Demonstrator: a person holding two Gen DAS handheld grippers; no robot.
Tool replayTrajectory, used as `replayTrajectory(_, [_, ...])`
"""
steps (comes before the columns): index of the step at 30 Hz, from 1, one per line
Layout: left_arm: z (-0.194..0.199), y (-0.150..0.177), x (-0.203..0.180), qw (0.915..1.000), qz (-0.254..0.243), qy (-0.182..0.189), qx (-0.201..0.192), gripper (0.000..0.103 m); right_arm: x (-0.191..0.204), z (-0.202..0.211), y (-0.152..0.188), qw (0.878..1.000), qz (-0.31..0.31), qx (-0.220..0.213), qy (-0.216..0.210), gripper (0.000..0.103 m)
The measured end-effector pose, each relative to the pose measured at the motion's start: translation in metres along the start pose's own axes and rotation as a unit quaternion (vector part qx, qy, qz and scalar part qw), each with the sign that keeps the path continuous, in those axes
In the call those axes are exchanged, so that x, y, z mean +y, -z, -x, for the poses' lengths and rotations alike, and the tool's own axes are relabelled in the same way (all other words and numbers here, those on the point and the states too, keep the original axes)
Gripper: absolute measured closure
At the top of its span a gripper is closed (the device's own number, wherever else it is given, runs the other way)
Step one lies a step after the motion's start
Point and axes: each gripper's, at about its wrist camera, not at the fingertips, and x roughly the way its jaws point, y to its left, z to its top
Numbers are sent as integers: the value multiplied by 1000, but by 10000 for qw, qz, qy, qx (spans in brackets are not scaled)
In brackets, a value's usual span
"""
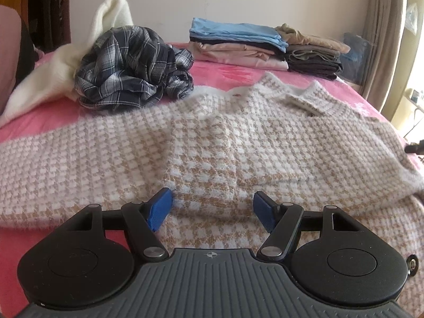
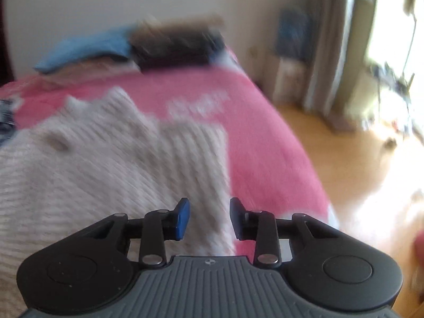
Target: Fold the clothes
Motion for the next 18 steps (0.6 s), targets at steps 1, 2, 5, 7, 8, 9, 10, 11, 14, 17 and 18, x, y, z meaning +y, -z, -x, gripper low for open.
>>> replayTrajectory(1, [0, -1, 2, 9999, 88, 49, 10, 35, 7, 4, -4, 9999, 68, -60, -48, 68])
replayTrajectory(2, [0, -2, 5, 9998, 173, 102, 25, 35, 15, 8, -8, 9998, 135, -120, -97, 67])
replayTrajectory(5, [2, -4, 12, 9989, 406, 238, 47, 35, 37, 15, -19, 9989, 339, -227, -234, 67])
replayTrajectory(7, [3, -4, 14, 9984, 484, 292, 52, 35, 50, -6, -14, 9983, 526, 55, -249, 66])
replayTrajectory(8, [3, -5, 15, 9982, 513, 315, 54, 35, 55, -16, -6, 9971, 726, 171, -164, 66])
replayTrajectory(9, [3, -5, 16, 9979, 543, 338, 55, 35, 60, -26, 2, 9953, 926, 288, -79, 62])
replayTrajectory(10, [4, -5, 17, 9977, 567, 357, 53, 35, 63, -31, 7, 9940, 1025, 373, -9, 62])
replayTrajectory(11, [5, -5, 18, 9975, 594, 375, 49, 35, 61, -27, 3, 9953, 870, 415, 37, 62])
replayTrajectory(14, [7, -8, 24, 9960, 770, 458, 22, 35, 47, 6, -5, 9993, -46, 367, -50, 62])
replayTrajectory(17, [8, -9, 26, 9949, 879, 500, 29, 35, 24, 45, 6, 9922, -1142, 268, -416, 59])
replayTrajectory(18, [8, -9, 27, 9947, 890, 505, 31, 35, 16, 54, 12, 9858, -1556, 315, -552, 59])
